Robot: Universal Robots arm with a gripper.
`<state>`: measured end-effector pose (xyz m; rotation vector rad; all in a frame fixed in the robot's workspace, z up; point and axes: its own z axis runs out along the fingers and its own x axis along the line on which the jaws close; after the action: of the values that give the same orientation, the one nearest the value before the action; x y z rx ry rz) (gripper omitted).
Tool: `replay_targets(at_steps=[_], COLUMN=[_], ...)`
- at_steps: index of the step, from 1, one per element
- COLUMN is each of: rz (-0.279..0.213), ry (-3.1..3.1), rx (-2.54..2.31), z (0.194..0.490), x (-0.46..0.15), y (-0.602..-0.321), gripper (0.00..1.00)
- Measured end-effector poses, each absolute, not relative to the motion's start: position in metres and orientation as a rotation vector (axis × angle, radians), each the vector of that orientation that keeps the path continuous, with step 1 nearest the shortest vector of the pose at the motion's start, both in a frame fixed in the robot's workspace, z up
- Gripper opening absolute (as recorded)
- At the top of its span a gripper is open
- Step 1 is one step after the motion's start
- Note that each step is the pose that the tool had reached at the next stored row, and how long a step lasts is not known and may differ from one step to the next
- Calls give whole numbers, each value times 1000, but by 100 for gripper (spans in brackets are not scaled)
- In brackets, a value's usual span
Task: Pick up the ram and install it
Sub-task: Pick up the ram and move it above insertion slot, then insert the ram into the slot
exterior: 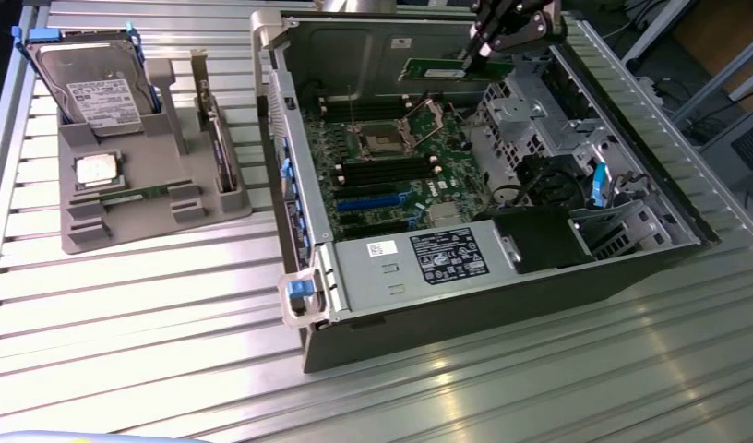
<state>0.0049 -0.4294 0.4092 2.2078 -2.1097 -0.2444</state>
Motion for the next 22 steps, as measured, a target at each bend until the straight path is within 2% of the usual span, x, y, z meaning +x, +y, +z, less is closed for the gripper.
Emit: replay_targets(at_steps=[8,22], rz=[-253,-253], ry=[-2106,-2106], rx=[2203,2203], z=[409,409], x=[43,44], y=[-429,-429], gripper=[14,14])
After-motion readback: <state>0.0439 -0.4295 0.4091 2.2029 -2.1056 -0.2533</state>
